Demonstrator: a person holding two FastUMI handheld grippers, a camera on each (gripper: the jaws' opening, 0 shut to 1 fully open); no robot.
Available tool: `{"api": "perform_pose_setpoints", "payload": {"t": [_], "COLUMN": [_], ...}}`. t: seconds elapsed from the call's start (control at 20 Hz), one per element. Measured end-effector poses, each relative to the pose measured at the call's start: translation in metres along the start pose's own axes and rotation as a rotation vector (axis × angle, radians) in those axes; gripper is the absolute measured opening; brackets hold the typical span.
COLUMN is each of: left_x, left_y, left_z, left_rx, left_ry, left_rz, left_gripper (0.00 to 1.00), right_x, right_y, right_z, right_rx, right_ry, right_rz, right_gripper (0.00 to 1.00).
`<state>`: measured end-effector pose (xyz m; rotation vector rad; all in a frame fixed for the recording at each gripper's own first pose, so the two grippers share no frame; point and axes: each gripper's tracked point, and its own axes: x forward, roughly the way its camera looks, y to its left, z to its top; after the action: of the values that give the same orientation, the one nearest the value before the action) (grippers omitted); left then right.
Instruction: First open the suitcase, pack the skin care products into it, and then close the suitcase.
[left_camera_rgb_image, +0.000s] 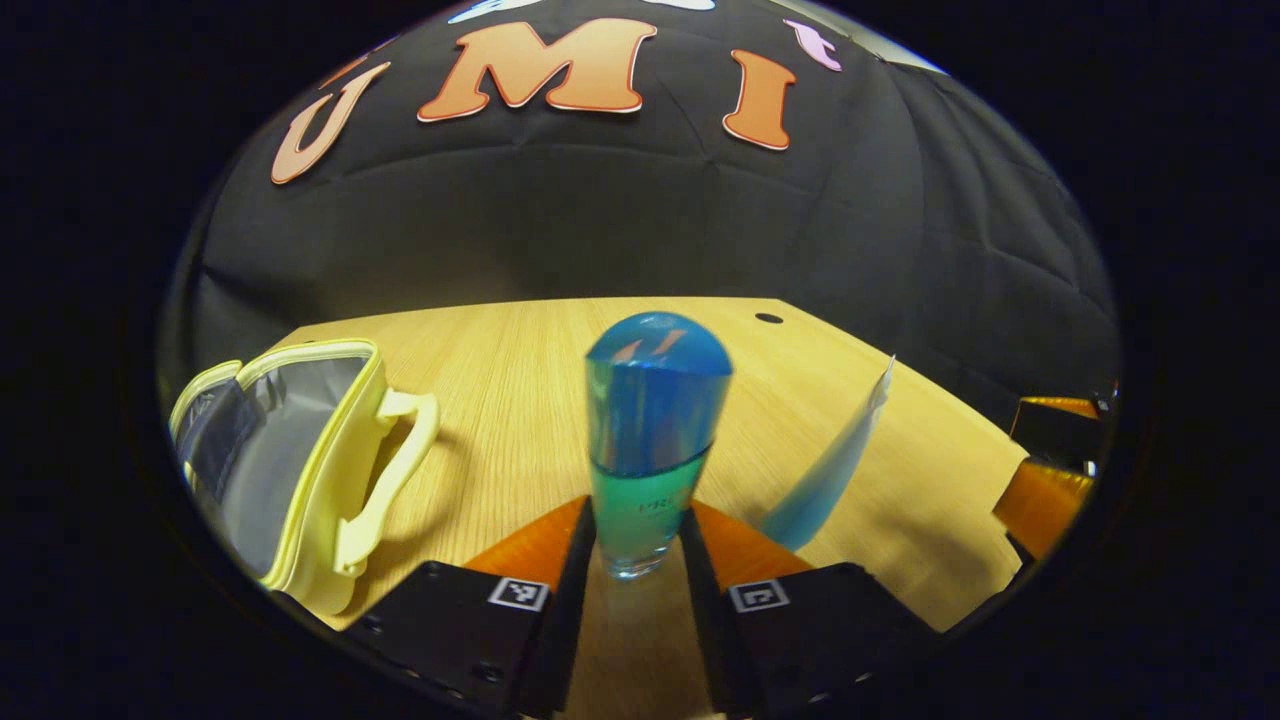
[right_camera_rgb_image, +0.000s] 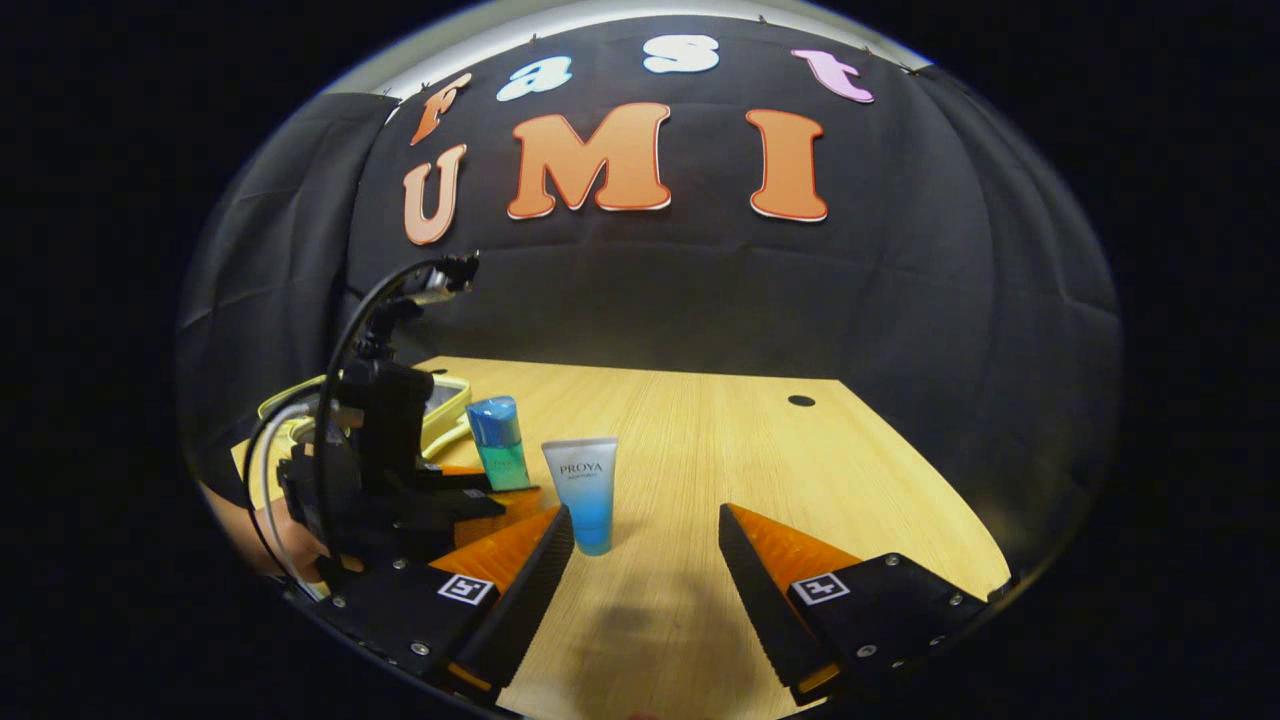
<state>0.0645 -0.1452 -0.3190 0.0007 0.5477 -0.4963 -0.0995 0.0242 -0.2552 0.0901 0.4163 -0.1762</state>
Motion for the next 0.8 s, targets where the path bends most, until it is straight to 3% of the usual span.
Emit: {"api": "perform_pose_setpoints", "payload": {"t": [0.1, 0.3, 0.8], "left_x": [-0.01, -0.022, -0.085], "left_y": [-0.002, 0.004, 0.057], "left_z": [0.002, 0.01, 0.067], "left_rx": [-0.004, -0.026, -0.038], "left_ry": [-0.003, -0.04, -0.133], "left_rz": [-0.014, 0.001, 0.098], "left_gripper": [0.46, 0.42, 0.42], "right_x": [0.008, 0.036, 0.081], "right_y": [0.002, 0.012, 0.047], "right_z": [-0.006, -0.013, -0.045], "right_rx": [-0.004, -0.018, -0.032], "right_ry": [0.013, 0.03, 0.117], "right_rz": [0.013, 0.059, 0.179], "right_gripper": [0.93, 0.93, 0.89]}}
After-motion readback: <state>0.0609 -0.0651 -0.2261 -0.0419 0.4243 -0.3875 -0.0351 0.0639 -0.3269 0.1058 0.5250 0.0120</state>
